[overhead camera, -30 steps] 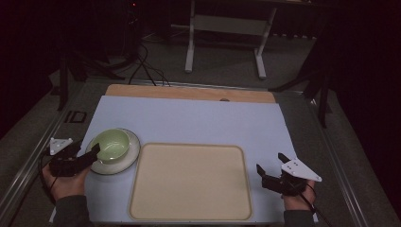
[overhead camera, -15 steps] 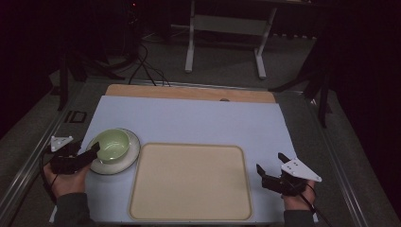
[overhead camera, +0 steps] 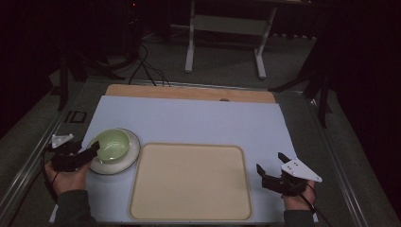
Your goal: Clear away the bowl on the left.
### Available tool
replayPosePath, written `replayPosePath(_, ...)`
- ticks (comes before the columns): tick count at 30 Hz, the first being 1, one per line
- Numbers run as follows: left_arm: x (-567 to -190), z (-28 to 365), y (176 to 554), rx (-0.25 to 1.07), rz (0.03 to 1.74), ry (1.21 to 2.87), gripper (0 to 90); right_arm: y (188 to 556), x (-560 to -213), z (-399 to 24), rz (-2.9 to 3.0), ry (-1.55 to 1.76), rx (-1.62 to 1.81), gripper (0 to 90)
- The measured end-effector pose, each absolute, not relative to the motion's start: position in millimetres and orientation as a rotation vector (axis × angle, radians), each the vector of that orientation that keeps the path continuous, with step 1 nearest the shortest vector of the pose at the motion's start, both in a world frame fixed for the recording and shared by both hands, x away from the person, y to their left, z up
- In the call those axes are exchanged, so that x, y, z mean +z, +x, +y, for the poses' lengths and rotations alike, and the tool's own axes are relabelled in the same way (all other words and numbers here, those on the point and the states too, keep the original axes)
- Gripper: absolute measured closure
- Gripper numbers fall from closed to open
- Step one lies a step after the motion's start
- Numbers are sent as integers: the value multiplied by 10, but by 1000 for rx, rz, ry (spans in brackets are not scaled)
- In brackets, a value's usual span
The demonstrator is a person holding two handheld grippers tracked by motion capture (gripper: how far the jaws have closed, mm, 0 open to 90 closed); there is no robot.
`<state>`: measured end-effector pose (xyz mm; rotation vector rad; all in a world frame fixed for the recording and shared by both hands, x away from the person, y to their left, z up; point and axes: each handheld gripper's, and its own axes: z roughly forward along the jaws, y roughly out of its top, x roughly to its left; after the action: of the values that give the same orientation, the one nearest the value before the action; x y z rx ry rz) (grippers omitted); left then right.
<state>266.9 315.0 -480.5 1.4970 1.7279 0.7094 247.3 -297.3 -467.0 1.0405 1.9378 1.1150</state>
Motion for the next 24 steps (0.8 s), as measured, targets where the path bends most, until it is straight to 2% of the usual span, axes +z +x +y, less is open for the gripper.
replayPosePath(24,-4952,3184,2832,636,1804,1527,379,2468,-4663,-2982,1929,1046,1120,132)
